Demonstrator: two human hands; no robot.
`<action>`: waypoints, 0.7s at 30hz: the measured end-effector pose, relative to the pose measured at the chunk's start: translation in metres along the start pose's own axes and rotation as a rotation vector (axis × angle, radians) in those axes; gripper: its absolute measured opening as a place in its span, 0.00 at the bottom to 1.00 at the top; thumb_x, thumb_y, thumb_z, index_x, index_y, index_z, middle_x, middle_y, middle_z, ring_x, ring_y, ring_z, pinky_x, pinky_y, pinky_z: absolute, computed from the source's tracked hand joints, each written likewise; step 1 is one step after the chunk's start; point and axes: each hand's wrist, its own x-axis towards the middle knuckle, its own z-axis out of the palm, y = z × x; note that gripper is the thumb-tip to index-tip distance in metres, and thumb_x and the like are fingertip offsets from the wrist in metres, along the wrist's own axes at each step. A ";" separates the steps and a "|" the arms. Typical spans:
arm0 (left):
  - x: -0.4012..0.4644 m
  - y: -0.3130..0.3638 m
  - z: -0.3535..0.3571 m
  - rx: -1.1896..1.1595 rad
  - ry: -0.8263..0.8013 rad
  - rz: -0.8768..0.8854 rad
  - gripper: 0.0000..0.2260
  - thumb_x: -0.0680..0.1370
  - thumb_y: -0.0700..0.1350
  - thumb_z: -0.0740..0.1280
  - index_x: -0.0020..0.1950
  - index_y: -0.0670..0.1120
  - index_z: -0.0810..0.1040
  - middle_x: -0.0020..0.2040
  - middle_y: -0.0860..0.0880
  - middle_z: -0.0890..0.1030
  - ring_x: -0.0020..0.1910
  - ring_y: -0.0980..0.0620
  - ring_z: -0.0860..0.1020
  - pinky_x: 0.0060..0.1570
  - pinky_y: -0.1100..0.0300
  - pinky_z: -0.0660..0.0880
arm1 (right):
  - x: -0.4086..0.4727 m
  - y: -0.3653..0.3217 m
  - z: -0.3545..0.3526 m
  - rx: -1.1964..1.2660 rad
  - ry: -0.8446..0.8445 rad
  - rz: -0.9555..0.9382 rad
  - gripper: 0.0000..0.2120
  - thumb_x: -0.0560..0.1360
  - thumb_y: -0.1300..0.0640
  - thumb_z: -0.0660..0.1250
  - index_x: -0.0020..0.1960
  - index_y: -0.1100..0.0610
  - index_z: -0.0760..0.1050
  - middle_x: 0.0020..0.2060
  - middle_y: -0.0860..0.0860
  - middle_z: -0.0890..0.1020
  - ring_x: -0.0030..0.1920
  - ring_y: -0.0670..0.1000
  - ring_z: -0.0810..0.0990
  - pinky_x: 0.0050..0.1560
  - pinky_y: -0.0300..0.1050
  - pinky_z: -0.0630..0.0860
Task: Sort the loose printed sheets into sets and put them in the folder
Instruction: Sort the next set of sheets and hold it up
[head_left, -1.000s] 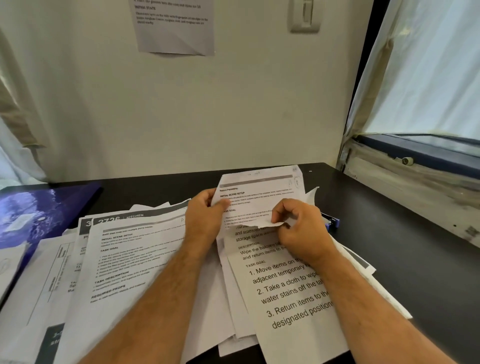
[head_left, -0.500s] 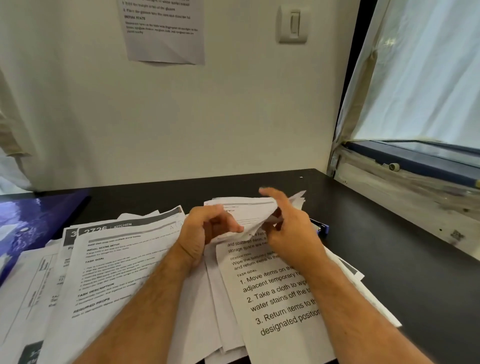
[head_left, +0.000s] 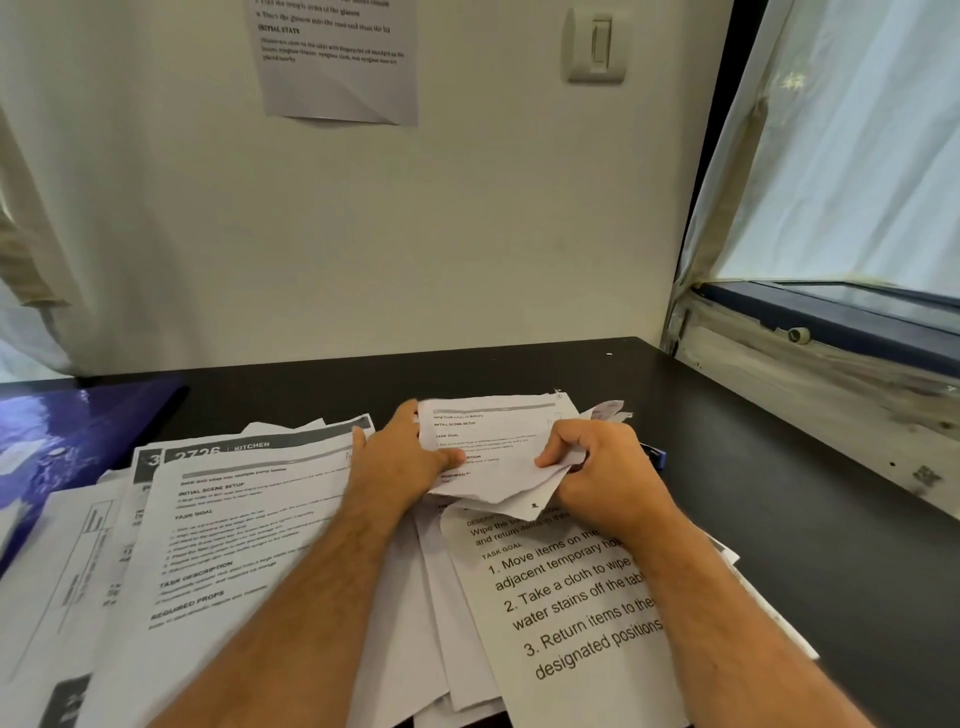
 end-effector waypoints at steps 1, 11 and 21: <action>-0.001 0.000 -0.001 -0.165 0.054 -0.003 0.33 0.75 0.51 0.75 0.76 0.51 0.64 0.60 0.53 0.83 0.62 0.49 0.79 0.72 0.43 0.65 | 0.000 0.000 0.000 0.004 -0.004 0.002 0.12 0.68 0.67 0.72 0.37 0.50 0.80 0.43 0.42 0.83 0.48 0.46 0.81 0.47 0.49 0.83; -0.008 0.008 -0.011 -0.567 0.331 0.034 0.01 0.79 0.45 0.70 0.50 0.50 0.80 0.46 0.55 0.83 0.43 0.57 0.83 0.35 0.65 0.77 | -0.004 -0.004 -0.001 0.010 0.027 -0.042 0.13 0.67 0.68 0.71 0.37 0.49 0.80 0.40 0.43 0.82 0.44 0.46 0.80 0.46 0.49 0.83; -0.021 0.013 -0.017 -0.806 -0.177 0.312 0.15 0.72 0.44 0.65 0.35 0.34 0.82 0.41 0.38 0.85 0.45 0.45 0.84 0.49 0.57 0.79 | -0.002 -0.007 -0.001 -0.028 0.083 -0.093 0.26 0.75 0.64 0.70 0.67 0.42 0.72 0.47 0.41 0.82 0.47 0.45 0.83 0.52 0.46 0.83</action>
